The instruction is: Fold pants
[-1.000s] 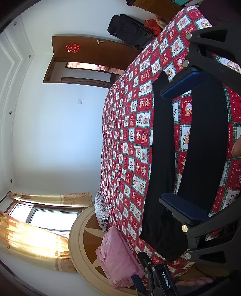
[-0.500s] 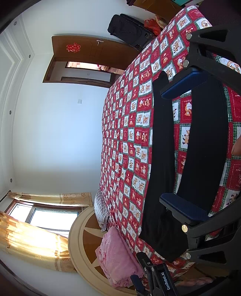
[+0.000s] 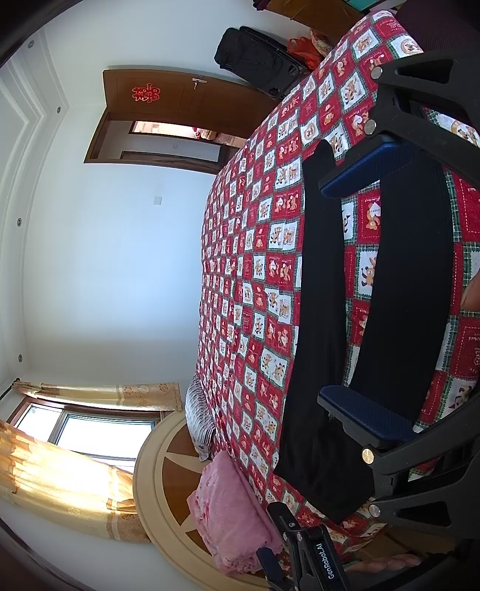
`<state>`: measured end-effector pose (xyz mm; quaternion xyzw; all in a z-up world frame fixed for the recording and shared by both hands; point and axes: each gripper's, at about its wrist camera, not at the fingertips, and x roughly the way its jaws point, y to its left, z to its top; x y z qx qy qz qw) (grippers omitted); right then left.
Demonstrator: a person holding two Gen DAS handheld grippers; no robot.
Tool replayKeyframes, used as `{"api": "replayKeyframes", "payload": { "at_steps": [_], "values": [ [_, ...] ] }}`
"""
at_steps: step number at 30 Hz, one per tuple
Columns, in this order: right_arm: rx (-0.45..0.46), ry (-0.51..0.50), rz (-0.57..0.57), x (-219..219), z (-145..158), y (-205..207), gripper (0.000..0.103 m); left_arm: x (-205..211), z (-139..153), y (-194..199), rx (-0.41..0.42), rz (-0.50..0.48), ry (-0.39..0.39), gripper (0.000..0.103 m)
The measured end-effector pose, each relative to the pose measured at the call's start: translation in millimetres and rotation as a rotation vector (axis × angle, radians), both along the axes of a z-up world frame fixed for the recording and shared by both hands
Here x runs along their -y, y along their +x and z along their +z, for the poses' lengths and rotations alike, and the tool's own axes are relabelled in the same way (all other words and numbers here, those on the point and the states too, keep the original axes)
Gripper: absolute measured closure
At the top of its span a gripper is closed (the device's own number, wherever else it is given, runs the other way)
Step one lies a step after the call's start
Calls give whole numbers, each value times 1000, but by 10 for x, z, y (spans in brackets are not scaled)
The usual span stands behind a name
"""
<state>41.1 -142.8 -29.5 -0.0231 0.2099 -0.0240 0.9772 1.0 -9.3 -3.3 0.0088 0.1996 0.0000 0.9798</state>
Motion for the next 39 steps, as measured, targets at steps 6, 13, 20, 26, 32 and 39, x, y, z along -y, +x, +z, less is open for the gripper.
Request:
{"api": "replayKeyframes", "payload": {
  "at_steps": [6, 13, 20, 26, 32, 39],
  "values": [
    [-2, -2, 2, -15, -6, -6, 1, 0, -4, 3, -1, -1, 0, 0],
    [-3, -2, 3, -23, -10, -2, 1, 18, -39, 1, -6, -5, 0, 0],
    [-5, -2, 4, -24, -13, 2, 1, 24, -52, -4, -7, -5, 0, 0],
    [-7, -4, 4, -27, -27, 6, 1, 22, -55, -7, -9, -6, -1, 0],
    [-11, -5, 5, -35, -48, 8, 1, 22, -61, -7, -10, -6, -1, 0],
    [-16, 0, 20, -27, -94, 45, 1, -10, -165, 83, -43, 12, 12, 0]
  ]
}}
